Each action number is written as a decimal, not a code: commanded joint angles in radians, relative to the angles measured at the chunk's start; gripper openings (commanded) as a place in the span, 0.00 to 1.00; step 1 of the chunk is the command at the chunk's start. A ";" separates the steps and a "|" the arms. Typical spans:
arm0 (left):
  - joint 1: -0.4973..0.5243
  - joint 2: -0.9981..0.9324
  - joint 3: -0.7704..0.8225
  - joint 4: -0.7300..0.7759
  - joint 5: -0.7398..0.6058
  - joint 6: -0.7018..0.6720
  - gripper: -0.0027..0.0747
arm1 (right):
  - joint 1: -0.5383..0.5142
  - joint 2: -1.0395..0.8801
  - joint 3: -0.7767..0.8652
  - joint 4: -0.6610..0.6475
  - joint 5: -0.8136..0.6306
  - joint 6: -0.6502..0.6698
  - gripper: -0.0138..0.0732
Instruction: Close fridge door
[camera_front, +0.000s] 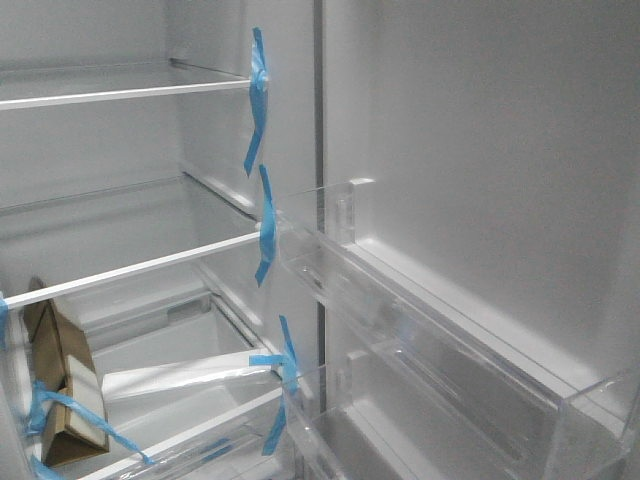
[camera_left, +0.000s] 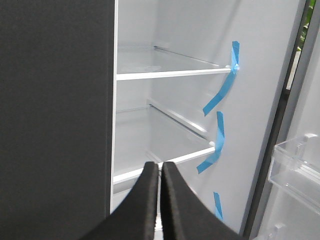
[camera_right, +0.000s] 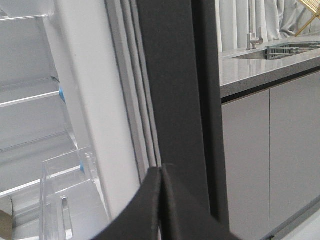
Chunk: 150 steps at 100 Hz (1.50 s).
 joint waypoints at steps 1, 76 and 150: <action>-0.004 -0.023 0.040 -0.006 -0.083 -0.002 0.01 | -0.006 -0.019 0.023 -0.011 -0.078 -0.009 0.08; -0.004 -0.023 0.040 -0.006 -0.083 -0.002 0.01 | -0.006 -0.019 0.023 -0.011 -0.078 -0.009 0.08; -0.004 -0.023 0.040 -0.006 -0.083 -0.002 0.01 | -0.215 0.270 -0.374 0.392 0.017 0.037 0.08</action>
